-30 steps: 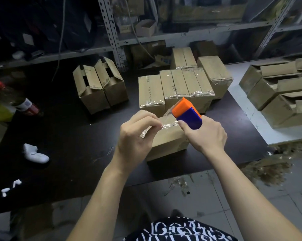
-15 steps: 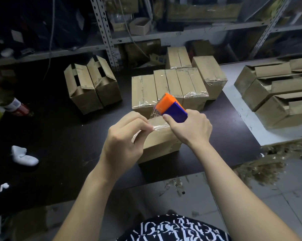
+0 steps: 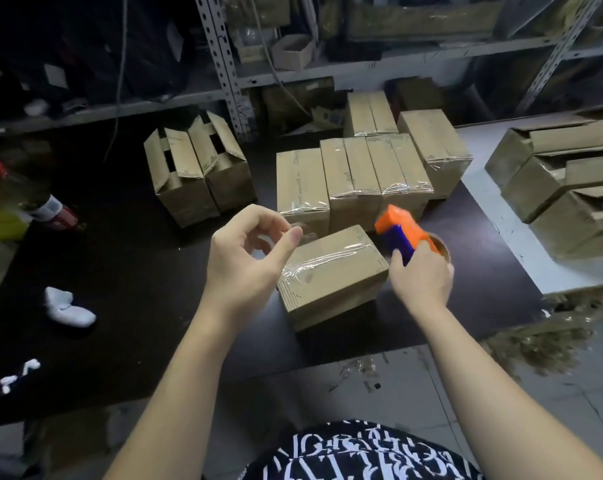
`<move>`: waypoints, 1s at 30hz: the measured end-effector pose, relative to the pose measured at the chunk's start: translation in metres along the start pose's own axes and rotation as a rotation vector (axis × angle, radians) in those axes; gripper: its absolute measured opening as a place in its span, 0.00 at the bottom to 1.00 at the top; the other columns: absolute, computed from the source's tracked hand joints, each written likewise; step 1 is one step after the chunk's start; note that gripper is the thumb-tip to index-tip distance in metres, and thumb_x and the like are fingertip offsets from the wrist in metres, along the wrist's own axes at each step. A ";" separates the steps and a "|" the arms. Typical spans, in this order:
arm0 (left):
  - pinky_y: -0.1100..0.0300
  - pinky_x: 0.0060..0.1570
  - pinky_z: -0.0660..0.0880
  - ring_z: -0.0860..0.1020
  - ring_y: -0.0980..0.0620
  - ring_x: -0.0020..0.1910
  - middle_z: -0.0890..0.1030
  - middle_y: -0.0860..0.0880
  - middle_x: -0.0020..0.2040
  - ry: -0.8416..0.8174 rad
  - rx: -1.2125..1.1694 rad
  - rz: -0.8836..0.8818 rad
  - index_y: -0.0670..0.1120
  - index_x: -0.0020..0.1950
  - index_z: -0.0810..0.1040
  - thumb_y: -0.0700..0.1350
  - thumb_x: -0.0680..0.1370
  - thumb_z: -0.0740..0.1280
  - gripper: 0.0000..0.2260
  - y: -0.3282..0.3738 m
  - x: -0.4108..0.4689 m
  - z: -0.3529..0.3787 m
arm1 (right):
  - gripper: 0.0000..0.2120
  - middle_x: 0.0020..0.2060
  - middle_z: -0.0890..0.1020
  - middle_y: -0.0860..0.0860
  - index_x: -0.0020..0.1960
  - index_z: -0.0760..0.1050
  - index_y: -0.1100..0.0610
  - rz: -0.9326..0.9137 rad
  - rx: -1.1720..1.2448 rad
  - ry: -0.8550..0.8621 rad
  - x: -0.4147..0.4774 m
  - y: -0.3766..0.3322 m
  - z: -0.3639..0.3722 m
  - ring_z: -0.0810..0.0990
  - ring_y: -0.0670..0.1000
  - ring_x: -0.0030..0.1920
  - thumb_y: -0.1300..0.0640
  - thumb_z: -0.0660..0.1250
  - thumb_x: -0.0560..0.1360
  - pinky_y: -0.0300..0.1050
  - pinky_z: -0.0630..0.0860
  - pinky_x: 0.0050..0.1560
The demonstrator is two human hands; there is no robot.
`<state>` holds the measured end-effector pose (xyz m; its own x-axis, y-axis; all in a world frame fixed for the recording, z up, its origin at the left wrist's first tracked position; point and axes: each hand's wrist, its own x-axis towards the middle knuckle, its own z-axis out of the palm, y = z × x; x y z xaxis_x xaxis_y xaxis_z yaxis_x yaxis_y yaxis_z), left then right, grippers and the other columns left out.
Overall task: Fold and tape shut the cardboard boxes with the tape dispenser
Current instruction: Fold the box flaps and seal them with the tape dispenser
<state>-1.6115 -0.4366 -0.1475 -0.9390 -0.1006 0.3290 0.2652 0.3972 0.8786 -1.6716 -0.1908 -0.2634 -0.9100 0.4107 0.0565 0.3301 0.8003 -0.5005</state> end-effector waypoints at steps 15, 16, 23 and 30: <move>0.64 0.40 0.76 0.79 0.56 0.36 0.82 0.51 0.35 -0.147 -0.135 -0.230 0.39 0.43 0.82 0.38 0.76 0.76 0.05 -0.039 0.018 -0.030 | 0.06 0.50 0.76 0.49 0.55 0.73 0.54 0.185 0.465 0.036 -0.061 -0.017 0.028 0.74 0.52 0.50 0.53 0.64 0.81 0.46 0.68 0.42; 0.64 0.40 0.76 0.78 0.56 0.36 0.82 0.50 0.35 -0.165 -0.146 -0.245 0.38 0.43 0.82 0.38 0.76 0.76 0.05 -0.039 0.018 -0.032 | 0.10 0.52 0.74 0.49 0.57 0.72 0.53 0.229 0.475 -0.019 -0.063 -0.024 0.031 0.74 0.53 0.51 0.49 0.65 0.81 0.48 0.68 0.45; 0.59 0.36 0.71 0.74 0.52 0.32 0.79 0.45 0.31 -0.212 -0.243 -0.307 0.35 0.40 0.80 0.35 0.75 0.75 0.07 -0.040 0.016 -0.048 | 0.33 0.62 0.74 0.43 0.74 0.67 0.50 0.168 0.640 -0.200 -0.051 -0.040 0.044 0.74 0.47 0.63 0.46 0.77 0.74 0.46 0.73 0.63; 0.57 0.33 0.72 0.72 0.45 0.29 0.77 0.41 0.31 -0.165 -0.334 -0.401 0.36 0.41 0.81 0.38 0.75 0.76 0.07 -0.044 0.007 -0.053 | 0.35 0.75 0.73 0.52 0.80 0.64 0.52 0.054 0.768 -0.402 -0.034 -0.057 0.060 0.79 0.32 0.52 0.48 0.74 0.78 0.51 0.74 0.72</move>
<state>-1.6176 -0.5033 -0.1652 -0.9955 -0.0295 -0.0900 -0.0912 0.0435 0.9949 -1.6744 -0.2762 -0.2888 -0.9655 0.1381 -0.2208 0.2463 0.2083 -0.9465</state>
